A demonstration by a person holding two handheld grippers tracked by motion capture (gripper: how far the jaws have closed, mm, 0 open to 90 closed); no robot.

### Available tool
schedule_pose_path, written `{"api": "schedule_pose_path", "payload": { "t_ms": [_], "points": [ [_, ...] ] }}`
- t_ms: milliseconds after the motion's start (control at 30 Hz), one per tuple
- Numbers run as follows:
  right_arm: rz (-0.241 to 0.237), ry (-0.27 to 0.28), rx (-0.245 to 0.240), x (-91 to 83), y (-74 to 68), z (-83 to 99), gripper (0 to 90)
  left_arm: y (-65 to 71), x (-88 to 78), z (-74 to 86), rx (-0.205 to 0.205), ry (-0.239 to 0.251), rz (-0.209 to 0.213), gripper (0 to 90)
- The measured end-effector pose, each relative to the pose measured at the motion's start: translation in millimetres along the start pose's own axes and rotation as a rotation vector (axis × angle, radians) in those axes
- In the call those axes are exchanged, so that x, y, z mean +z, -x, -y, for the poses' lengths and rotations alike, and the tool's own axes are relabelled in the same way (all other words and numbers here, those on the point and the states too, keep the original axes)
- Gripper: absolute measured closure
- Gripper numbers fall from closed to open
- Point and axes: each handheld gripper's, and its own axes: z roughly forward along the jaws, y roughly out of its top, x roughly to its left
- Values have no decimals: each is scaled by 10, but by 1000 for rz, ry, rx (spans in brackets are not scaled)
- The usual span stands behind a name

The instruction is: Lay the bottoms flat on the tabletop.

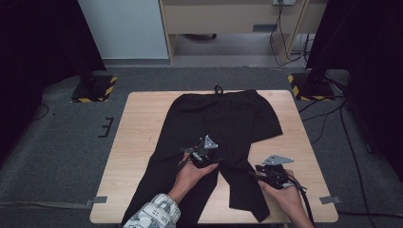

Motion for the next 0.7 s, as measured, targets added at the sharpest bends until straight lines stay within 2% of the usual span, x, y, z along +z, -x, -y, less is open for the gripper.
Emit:
{"api": "schedule_pose_path", "payload": {
  "t_ms": [33,100,133,167,200,267,367,500,600,700],
  "points": [
    [-12,-10,-7,14,-23,9,508,2,12,-6,7,1,-2,433],
    [-18,-15,-44,23,-80,17,605,15,32,-8,27,-2,-5,513],
    [-24,-6,-74,27,-116,5,745,34,40,-3,26,1,2,636],
    [-24,-6,-74,27,-116,5,745,34,40,-3,26,1,2,674],
    [-28,3,-78,22,-132,-6,780,46,46,-2,34,-3,-6,674],
    [-32,19,-83,12,-153,-31,855,62,50,-6,47,-8,-15,783],
    [-42,29,-95,-1,-170,-43,885,83,18,-29,54,12,-31,866],
    [-36,36,-100,-18,-186,-46,876,89,-102,-64,51,61,-49,874],
    [-32,26,-96,-10,-191,-38,833,77,-199,-94,45,105,-51,873],
    [-27,16,-102,-4,-196,-39,858,65,-220,-112,56,100,-40,867]
  ]
}}
